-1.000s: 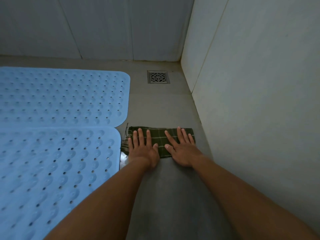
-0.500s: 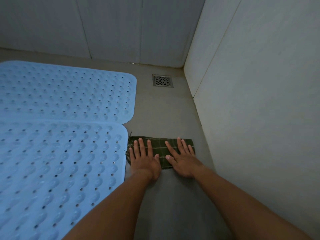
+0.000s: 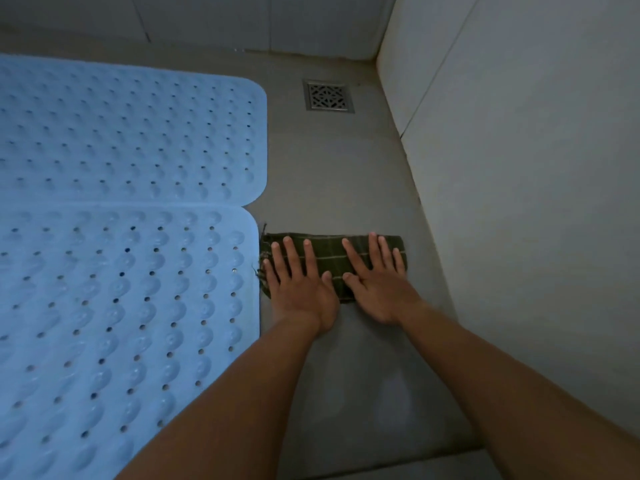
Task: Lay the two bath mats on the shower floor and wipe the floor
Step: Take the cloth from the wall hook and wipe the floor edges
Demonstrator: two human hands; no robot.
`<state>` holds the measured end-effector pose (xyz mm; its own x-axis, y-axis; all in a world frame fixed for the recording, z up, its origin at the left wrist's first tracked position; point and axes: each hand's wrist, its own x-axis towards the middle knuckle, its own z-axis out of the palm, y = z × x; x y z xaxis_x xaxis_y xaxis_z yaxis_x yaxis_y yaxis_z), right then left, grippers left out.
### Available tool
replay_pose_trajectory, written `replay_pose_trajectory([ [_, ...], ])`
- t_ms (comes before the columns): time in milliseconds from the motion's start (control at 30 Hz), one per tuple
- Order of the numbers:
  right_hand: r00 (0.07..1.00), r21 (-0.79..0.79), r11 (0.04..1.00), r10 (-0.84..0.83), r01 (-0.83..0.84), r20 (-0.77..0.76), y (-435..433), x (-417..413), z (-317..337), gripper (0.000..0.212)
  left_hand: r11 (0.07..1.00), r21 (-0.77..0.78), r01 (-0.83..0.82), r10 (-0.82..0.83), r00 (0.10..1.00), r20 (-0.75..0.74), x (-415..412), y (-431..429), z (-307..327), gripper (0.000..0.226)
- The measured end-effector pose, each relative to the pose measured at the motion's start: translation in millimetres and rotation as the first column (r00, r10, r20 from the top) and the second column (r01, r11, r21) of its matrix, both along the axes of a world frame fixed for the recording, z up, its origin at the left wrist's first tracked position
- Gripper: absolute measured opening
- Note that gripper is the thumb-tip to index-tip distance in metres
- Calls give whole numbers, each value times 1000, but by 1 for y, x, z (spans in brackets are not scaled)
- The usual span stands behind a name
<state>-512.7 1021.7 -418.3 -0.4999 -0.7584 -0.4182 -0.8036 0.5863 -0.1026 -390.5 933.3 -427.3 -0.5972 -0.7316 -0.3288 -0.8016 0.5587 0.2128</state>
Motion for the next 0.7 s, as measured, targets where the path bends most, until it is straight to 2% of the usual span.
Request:
replay_pose_trajectory([
  [367,1000,-47,999,-2,0,-30,6,1,-4,61,1000,-15,-15,16,999,31,0,5,1,68],
  [700,999,-34,999,42,-41,26,49,40,3,63,999,8,-49,48,996,68,37,51,11,69],
])
